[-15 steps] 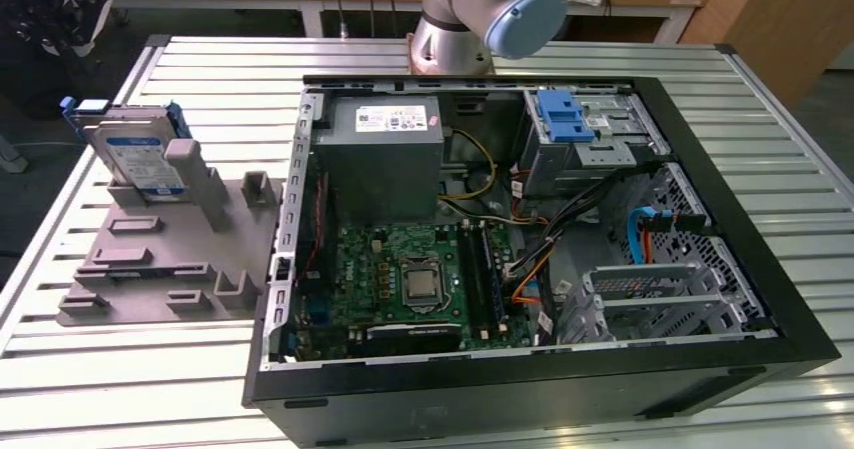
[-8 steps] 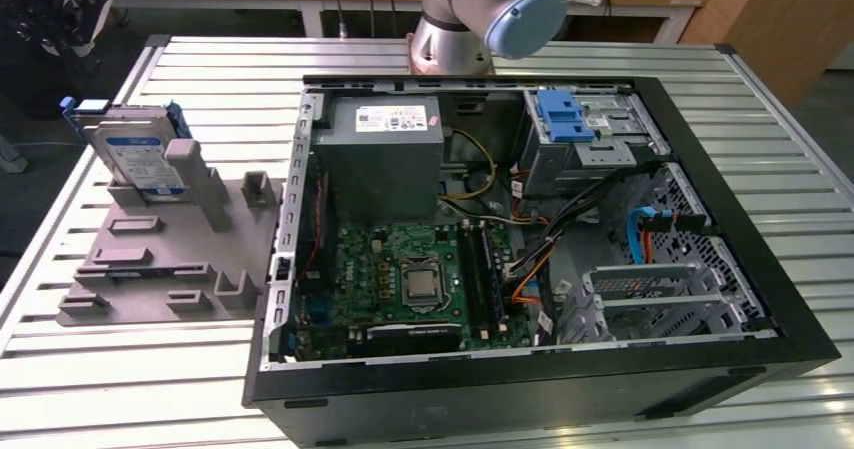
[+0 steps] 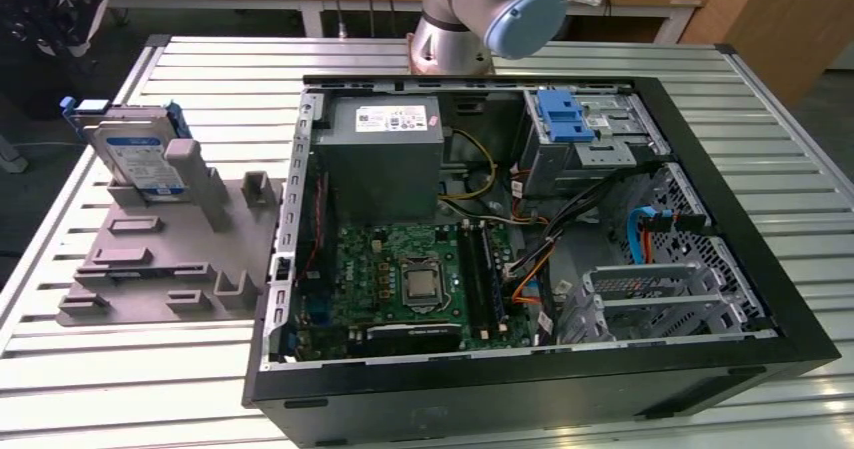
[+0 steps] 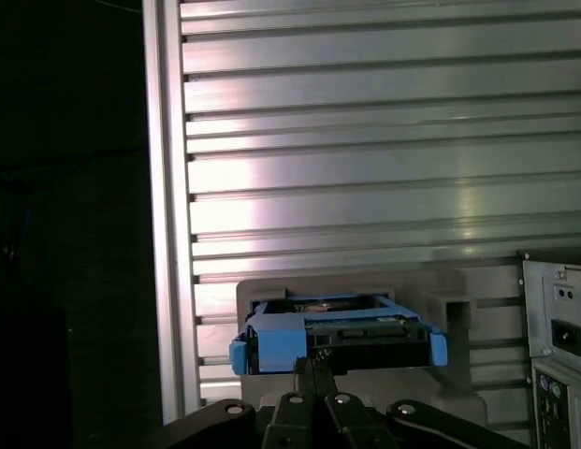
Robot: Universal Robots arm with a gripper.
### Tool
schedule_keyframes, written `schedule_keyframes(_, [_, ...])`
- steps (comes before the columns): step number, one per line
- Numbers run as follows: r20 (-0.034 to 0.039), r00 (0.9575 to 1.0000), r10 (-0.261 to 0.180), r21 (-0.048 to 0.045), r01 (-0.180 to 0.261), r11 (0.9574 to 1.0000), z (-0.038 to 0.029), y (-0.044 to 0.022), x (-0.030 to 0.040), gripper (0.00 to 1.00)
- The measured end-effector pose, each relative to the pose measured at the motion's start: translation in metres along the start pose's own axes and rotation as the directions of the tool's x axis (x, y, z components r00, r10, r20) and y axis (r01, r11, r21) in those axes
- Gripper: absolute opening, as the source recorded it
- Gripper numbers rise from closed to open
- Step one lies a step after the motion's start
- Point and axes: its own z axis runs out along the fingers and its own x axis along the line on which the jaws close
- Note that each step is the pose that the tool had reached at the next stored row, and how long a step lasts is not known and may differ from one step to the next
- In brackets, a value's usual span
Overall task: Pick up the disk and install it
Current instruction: 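Reach for the disk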
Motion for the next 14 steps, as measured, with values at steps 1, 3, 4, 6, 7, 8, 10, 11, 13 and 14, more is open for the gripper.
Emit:
schedule_keyframes(1, [0.0000,1.0000,0.000,0.0000,0.000,1.0000,0.0000,-0.0001,0.0017,0.11])
schedule_keyframes(3, [-0.0001,1.0000,0.000,0.0000,0.000,1.0000,0.0001,-0.0004,0.0046,0.11])
schedule_keyframes(4, [-0.0001,1.0000,0.000,0.0001,0.000,1.0000,0.0001,-0.0005,0.0066,0.11])
schedule_keyframes(6, [0.0000,1.0000,0.000,0.0000,0.000,1.0000,0.0002,-0.0008,0.0092,0.11])
schedule_keyframes(7, [-0.0001,1.0000,0.000,0.0001,0.000,1.0000,0.0003,-0.0013,0.0101,0.11])
schedule_keyframes(8, [-0.0001,1.0000,0.000,0.0000,0.000,1.0000,0.0003,-0.0017,0.0106,0.11])
schedule_keyframes(10, [-0.0001,1.0000,0.000,0.0000,0.000,1.0000,0.0004,-0.0029,0.0108,0.11])
schedule_keyframes(11, [-0.0001,1.0000,0.000,0.0000,0.000,1.0000,0.0004,-0.0035,0.0108,0.11])
schedule_keyframes(13, [-0.0001,1.0000,0.000,0.0000,0.000,1.0000,0.0003,-0.0039,0.0107,0.11])
schedule_keyframes(14, [-0.0001,1.0000,0.000,0.0000,0.000,1.0000,0.0004,-0.0040,0.0108,0.11])
